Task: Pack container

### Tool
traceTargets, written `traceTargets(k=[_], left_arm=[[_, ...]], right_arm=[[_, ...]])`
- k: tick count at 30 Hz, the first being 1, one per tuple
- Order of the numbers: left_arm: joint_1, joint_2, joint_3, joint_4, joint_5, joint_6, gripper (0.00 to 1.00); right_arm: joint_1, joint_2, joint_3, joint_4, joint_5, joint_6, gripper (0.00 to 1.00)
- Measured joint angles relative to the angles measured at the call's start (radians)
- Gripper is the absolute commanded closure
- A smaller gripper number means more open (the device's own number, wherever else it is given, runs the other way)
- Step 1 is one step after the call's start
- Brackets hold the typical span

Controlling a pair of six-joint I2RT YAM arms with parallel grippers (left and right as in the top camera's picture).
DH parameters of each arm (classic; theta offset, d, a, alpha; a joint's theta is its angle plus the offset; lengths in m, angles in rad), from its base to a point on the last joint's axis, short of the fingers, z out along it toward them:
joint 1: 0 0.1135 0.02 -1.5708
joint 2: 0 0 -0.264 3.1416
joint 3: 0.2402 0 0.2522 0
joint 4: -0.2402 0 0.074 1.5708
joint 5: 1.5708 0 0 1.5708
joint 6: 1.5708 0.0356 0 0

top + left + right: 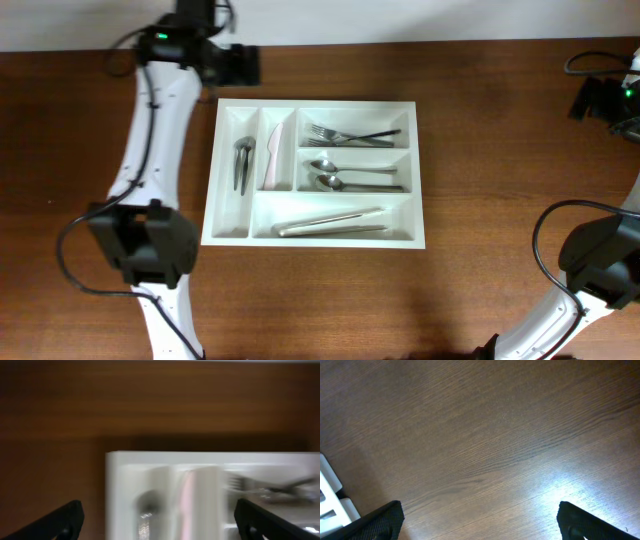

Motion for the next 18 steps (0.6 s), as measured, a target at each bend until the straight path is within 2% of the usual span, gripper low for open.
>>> traceTargets(k=[7, 12, 18], left_arm=[[0.151, -0.048, 0.009, -0.153, -0.160, 0.031, 0.01], [0.259, -0.058, 0.009, -0.257, -0.192, 0.060, 0.01], [0.343, -0.122, 0.009, -0.262, -0.198, 0.097, 0.01]], right_arm=[[0.000, 0.000, 0.000, 0.000, 0.000, 0.000, 0.01], [0.000, 0.000, 0.000, 0.000, 0.000, 0.000, 0.02], [0.000, 0.000, 0.000, 0.000, 0.000, 0.000, 0.01]])
